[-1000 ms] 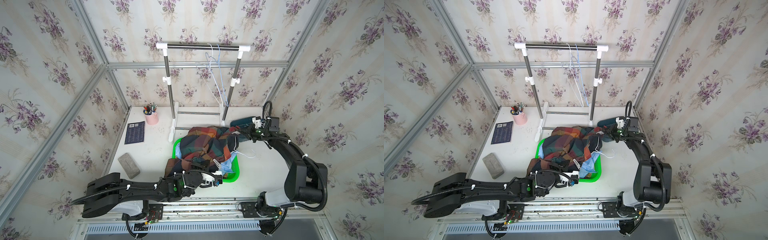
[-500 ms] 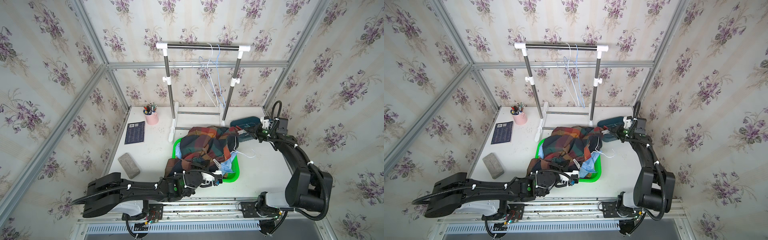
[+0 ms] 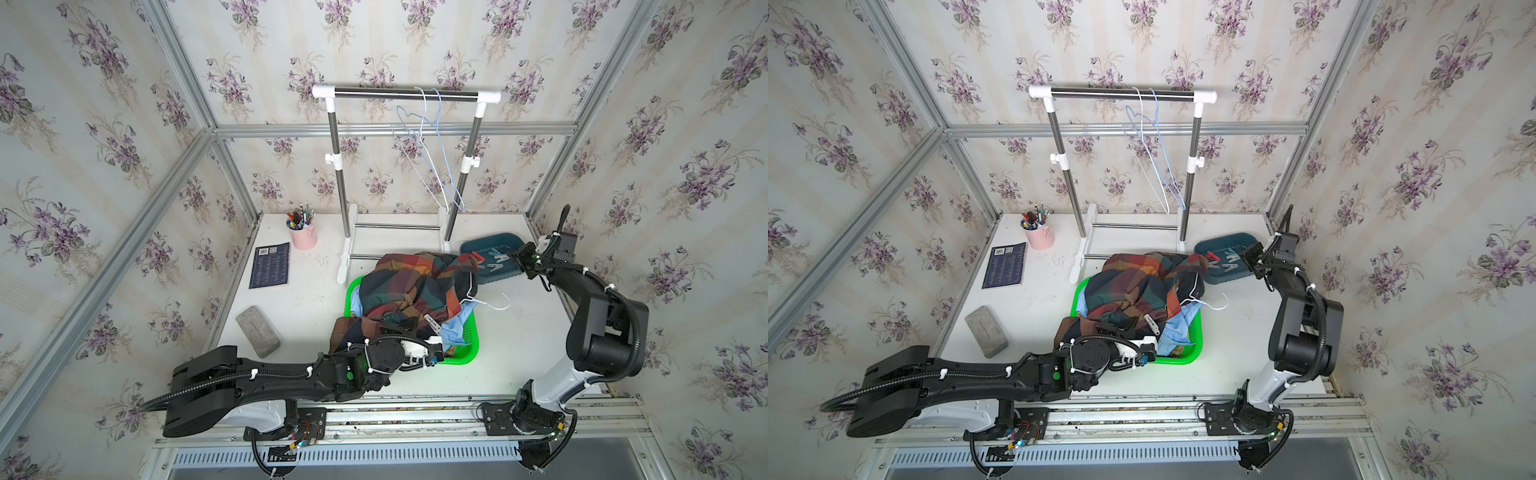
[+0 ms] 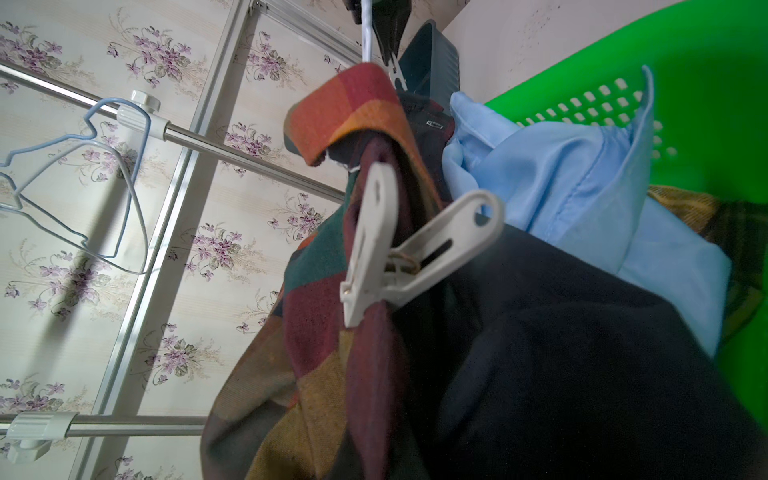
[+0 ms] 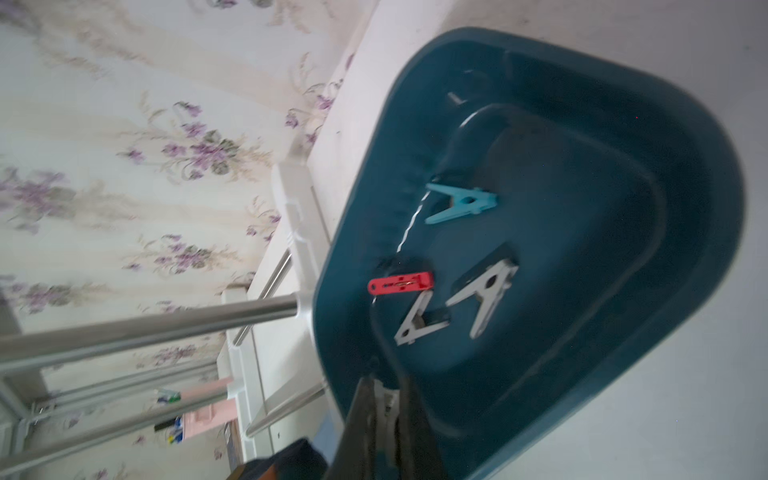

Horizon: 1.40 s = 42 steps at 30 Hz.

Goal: Remove the clothespins securing long-sleeve shirts to the hanger
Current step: Place the clamp in the storage box, then remove the clamp from the hanger.

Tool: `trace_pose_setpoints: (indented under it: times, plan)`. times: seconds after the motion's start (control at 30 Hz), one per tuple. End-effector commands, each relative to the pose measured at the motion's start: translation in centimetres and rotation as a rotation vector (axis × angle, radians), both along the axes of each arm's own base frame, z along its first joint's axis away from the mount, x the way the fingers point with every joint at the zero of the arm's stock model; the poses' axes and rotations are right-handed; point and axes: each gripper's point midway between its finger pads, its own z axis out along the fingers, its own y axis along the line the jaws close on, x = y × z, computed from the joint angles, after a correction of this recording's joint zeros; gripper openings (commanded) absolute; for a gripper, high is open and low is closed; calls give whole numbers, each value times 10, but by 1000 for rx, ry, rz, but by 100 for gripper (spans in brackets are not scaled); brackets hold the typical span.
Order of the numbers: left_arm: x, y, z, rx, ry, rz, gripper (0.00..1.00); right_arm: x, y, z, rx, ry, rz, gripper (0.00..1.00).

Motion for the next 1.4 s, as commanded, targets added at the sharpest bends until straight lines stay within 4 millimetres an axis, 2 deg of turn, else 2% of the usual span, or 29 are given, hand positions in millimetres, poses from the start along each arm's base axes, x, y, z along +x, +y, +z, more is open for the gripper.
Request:
trace_pose_setpoints:
  times: [0.0, 0.07, 0.13, 0.2, 0.3, 0.4, 0.47, 0.6, 0.73, 0.83, 0.97, 1.13, 1.23, 1.3, 1.37]
  plan:
    - [1, 0, 8, -34, 3, 11, 0, 28, -15, 4, -29, -81, -85, 17]
    - [0, 0, 9, -40, 10, 5, 0, 30, -12, 1, -33, -74, -78, 45]
    - [0, 0, 8, -44, 14, 4, 0, 25, -11, 4, -41, -80, -78, 61]
    - [1, 0, 8, -50, 20, 6, 0, 13, -12, 17, -79, -100, -90, 75]
    - [2, 0, 8, -56, 23, 8, 0, -9, -13, 39, -141, -123, -90, 85]
    - [3, 1, 9, -62, 22, 14, 0, -33, -3, 61, -145, -138, -70, 85]
    - [4, 1, 10, -66, 20, 17, 0, -53, 21, 83, -93, -194, -13, 83]
    - [7, 3, 9, -56, 13, 26, 0, -107, 67, 111, -9, -226, 146, 79]
    - [10, 1, 5, -41, 10, 34, 0, -161, 94, 130, 42, -226, 231, 74]
    - [13, -2, 2, -34, 9, 45, 0, -186, 122, 135, 101, -206, 302, 72]
    - [15, -4, -2, -30, 14, 55, 0, -203, 132, 147, 149, -221, 308, 69]
    - [16, -3, -5, -43, 29, 63, 0, -216, 122, 137, 49, -175, 276, 71]
    - [15, -3, -1, -65, 35, 60, 0, -211, 115, 122, 16, -160, 254, 74]
    - [13, -2, 2, -71, 31, 51, 0, -203, 122, 111, 70, -166, 279, 74]
    - [11, 2, 5, -75, 29, 43, 0, -193, 130, 109, 149, -199, 301, 74]
